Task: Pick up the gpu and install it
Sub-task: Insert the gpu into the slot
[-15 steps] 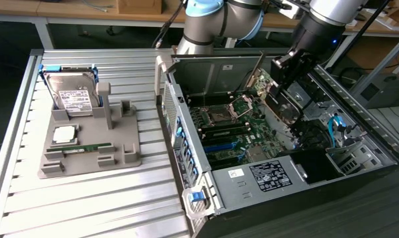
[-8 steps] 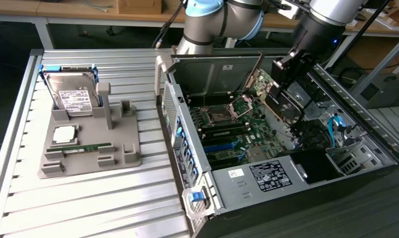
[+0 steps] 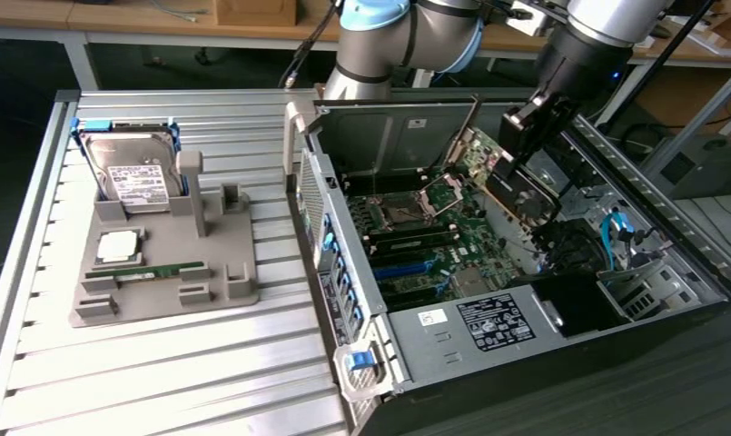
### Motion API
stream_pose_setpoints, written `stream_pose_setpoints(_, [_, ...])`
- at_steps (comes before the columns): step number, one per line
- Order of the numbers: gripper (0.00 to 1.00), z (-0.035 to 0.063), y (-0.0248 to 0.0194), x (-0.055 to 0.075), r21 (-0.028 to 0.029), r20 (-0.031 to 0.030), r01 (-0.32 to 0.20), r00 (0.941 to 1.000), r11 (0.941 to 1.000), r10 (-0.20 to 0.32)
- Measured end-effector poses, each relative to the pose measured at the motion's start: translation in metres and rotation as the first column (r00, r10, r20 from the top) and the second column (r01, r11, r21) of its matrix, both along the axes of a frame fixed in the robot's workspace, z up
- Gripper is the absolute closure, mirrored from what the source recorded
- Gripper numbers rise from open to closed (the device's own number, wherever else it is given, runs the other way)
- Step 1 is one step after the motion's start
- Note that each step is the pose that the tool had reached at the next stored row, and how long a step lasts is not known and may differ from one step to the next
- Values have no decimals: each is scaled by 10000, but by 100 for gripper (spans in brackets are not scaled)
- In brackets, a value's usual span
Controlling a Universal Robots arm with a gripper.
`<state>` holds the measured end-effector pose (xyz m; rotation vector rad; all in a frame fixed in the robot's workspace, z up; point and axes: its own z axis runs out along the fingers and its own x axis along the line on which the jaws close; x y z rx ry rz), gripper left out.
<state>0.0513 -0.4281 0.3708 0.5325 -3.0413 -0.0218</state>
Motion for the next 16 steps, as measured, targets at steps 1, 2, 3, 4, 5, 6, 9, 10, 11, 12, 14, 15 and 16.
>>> stream_pose_setpoints(1, [73, 0, 0, 0, -1, 0, -98, 10000, 10000, 98])
stream_pose_setpoints(2, [73, 0, 0, 0, -1, 0, -163, 9999, 9999, 163])
stream_pose_setpoints(3, [73, 0, 0, 0, 0, 0, -242, 9997, 9997, 242])
stream_pose_setpoints(4, [73, 0, 0, 0, 0, 0, -311, 9995, 9995, 311])
stream_pose_setpoints(5, [73, 0, 0, 0, 0, 0, -382, 9993, 9993, 382])
stream_pose_setpoints(6, [73, 0, 0, 0, -1, 0, -455, 9990, 9990, 455])
stream_pose_setpoints(9, [73, 0, 0, 0, 0, 0, -670, 9978, 9978, 670])
stream_pose_setpoints(10, [73, 0, 0, 0, 0, 0, -741, 9973, 9973, 741])
stream_pose_setpoints(11, [73, 0, 0, 0, 0, 0, -807, 9967, 9967, 807])
stream_pose_setpoints(12, [73, 0, 0, 0, 0, 0, -878, 9961, 9961, 878])
stream_pose_setpoints(14, [73, 0, 0, 0, -1, 0, -1061, 9944, 9944, 1061])
stream_pose_setpoints(15, [73, 0, 0, 0, -1, 0, -1135, 9935, 9935, 1135])
stream_pose_setpoints(16, [73, 0, 0, 0, 0, 0, -1209, 9927, 9927, 1209])
